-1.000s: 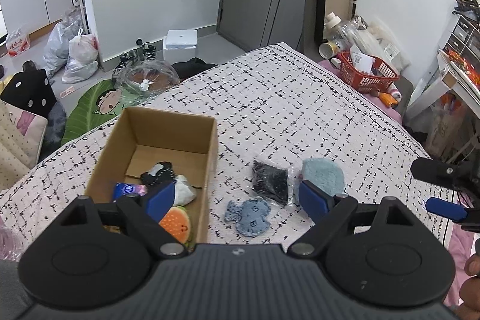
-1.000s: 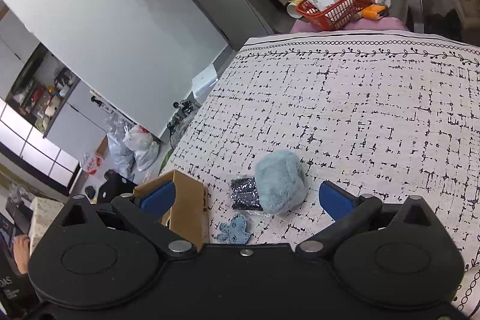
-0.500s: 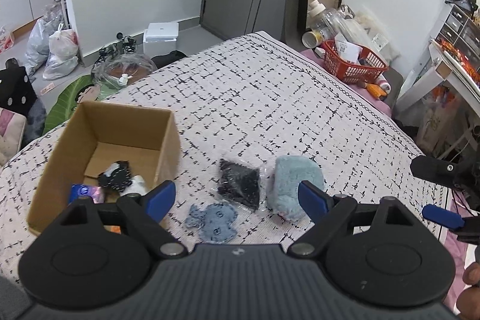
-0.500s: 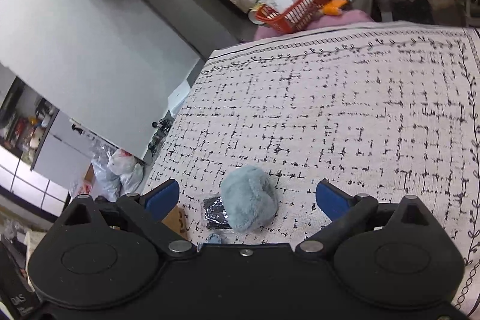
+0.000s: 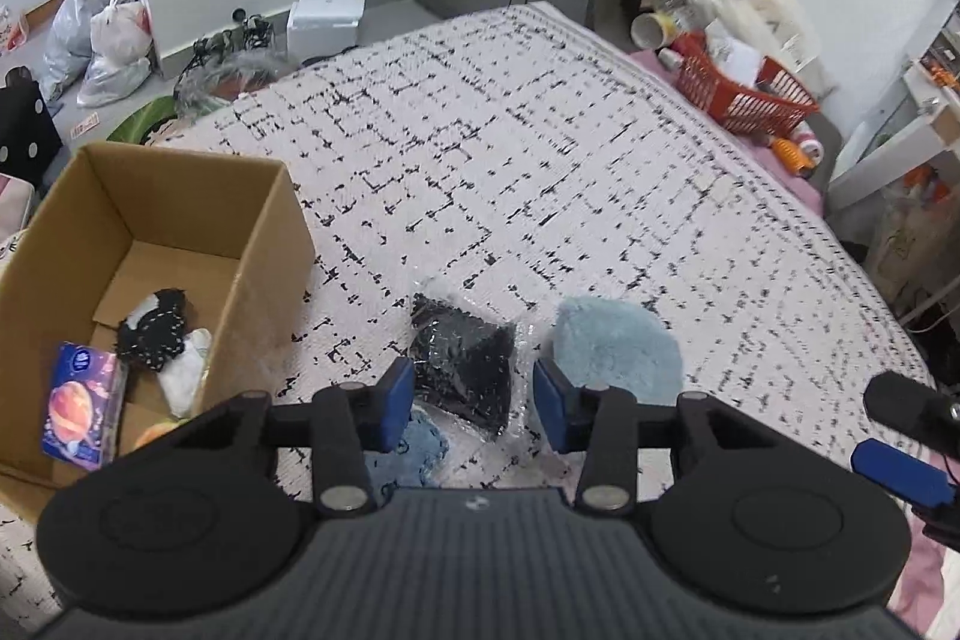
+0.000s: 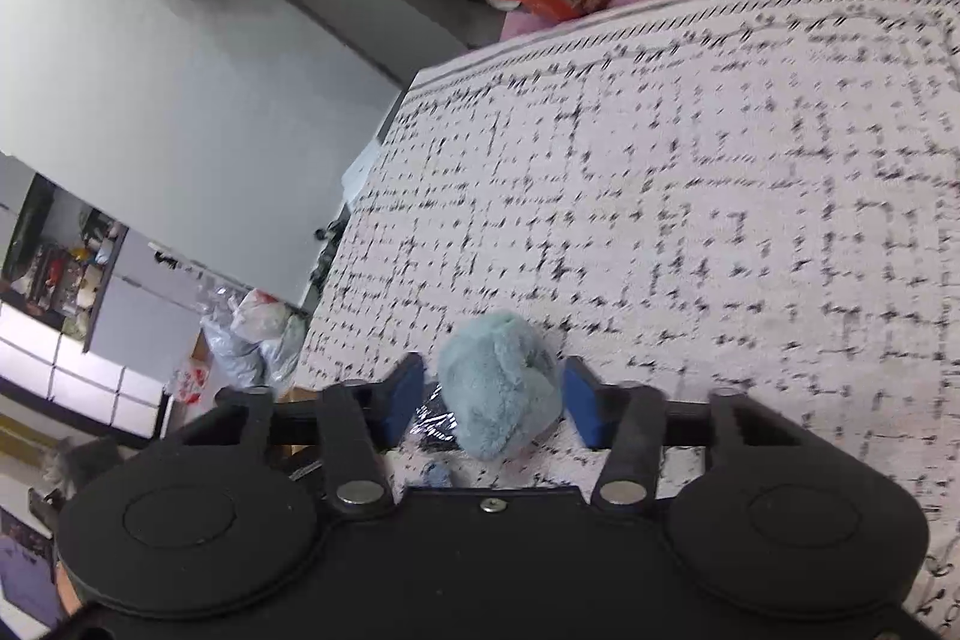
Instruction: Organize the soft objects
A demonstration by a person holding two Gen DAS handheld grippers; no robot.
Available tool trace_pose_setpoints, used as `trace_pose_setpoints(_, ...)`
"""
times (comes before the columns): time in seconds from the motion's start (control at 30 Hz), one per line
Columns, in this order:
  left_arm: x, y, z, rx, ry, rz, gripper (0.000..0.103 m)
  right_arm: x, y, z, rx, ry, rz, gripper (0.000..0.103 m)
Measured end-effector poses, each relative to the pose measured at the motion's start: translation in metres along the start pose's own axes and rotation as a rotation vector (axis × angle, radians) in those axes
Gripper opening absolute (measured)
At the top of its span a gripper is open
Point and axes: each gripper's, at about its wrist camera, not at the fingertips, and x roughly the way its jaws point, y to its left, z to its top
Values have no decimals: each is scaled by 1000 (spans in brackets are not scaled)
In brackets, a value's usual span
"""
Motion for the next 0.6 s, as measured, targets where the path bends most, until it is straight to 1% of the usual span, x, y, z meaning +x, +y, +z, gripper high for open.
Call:
trace_pose_setpoints(0.17,27,-2,4,-23,34,24,43,23,2,1,13,64,40,27)
trace_pose_setpoints(0.4,55,-1,7,-45,66,43,43,52,5,5,33,126,53,27)
trace_pose_setpoints(0.47,61,-2,8,-50,73,37,43,59,2,6,44,137,47,27)
trace_pose_setpoints(0.6,66,-9,11,-37,93,-30,43,67,-6,8,72,143,24,27)
